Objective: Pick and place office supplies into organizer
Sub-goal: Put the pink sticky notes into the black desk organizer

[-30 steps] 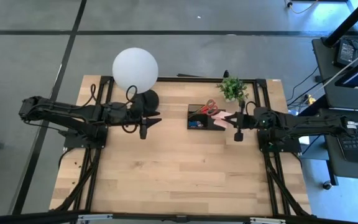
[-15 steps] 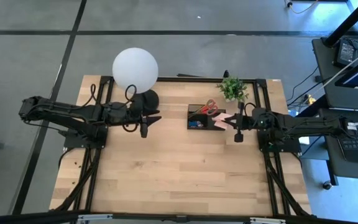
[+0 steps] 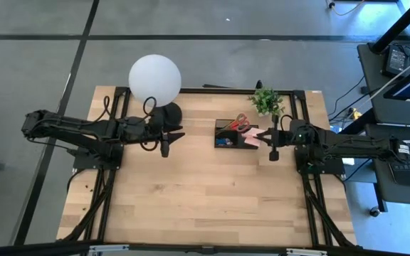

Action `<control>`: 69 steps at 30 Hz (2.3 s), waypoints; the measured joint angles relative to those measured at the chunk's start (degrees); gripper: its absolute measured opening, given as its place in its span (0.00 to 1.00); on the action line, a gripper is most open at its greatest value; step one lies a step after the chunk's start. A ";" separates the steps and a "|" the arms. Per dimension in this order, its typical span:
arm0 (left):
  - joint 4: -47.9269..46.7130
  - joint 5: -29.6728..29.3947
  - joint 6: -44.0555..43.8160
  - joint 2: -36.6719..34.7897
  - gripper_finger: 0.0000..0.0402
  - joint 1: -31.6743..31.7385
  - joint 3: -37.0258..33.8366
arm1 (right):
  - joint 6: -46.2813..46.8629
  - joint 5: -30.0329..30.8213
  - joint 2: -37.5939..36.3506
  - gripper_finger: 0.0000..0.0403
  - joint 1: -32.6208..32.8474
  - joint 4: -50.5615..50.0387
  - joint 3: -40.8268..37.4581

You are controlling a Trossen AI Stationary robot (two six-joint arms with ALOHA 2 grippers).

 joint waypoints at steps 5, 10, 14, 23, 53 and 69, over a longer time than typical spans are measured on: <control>0.01 -0.04 0.04 0.00 0.36 0.00 0.00 | -1.46 -2.28 0.00 0.05 -1.47 0.36 0.00; 0.01 -0.07 0.02 0.00 0.36 0.00 0.00 | -1.39 -6.18 0.09 0.05 -3.41 0.45 0.00; 0.01 -0.84 0.02 0.00 0.36 0.00 0.00 | -2.44 -6.72 0.93 0.05 -4.69 0.44 0.00; 0.01 -2.25 0.00 0.00 0.36 0.00 0.00 | -4.54 -10.35 4.24 0.05 -8.13 2.21 0.00; 0.01 -4.66 -1.36 0.00 0.36 0.02 0.00 | -11.67 -27.39 18.73 0.05 -19.16 12.73 0.04; 0.01 -6.04 -1.36 0.02 0.36 0.02 0.00 | -13.06 -33.98 28.26 0.05 -23.46 19.85 0.04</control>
